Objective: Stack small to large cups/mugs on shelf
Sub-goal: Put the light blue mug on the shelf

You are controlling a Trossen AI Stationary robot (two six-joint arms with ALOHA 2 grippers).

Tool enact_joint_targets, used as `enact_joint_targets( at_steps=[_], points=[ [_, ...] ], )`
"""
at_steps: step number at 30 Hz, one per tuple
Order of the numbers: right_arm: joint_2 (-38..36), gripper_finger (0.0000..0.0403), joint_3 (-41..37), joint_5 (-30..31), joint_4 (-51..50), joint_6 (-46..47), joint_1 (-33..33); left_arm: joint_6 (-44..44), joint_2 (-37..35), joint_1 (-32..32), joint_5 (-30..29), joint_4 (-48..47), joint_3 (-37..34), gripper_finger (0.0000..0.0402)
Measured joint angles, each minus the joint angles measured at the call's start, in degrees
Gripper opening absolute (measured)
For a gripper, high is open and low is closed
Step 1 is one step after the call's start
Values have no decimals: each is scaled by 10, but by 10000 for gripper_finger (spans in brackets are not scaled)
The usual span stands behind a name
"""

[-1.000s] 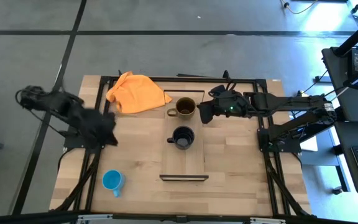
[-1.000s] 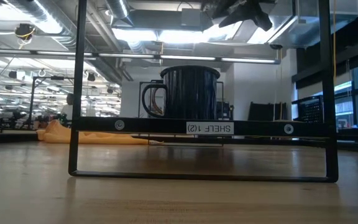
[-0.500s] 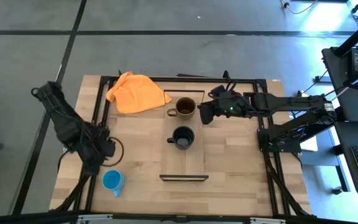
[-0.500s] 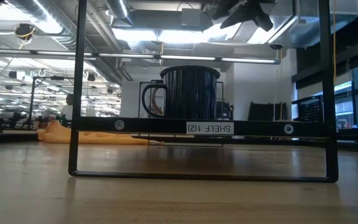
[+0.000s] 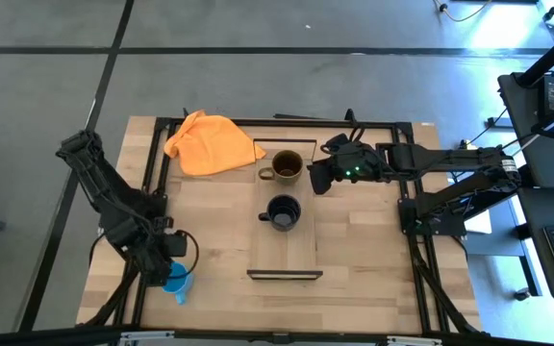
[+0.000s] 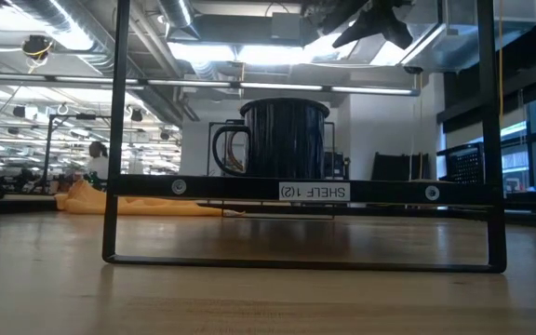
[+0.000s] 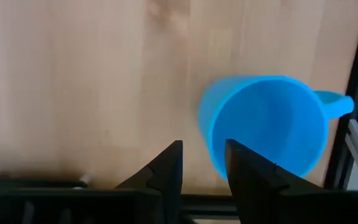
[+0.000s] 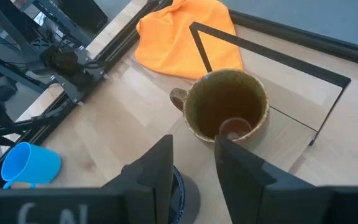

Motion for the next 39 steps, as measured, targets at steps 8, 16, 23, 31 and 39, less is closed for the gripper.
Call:
enact_joint_targets(
  at_steps=[8,16,23,31,39],
  points=[
    [0,120,0,-6,-20,-14,-1,-5,0,-7,2,62,-32,113],
    [0,119,0,-14,-44,-16,-2,-130,0,-6,39,68,-58,113],
    [0,119,0,-11,-43,-32,-8,-356,-5,-14,39,118,-58,113],
    [0,120,0,-14,-41,-66,-51,-569,4,-80,36,131,-58,112],
    [0,120,0,-25,-36,-91,-92,-676,3,-100,31,132,-58,112]
  ],
)
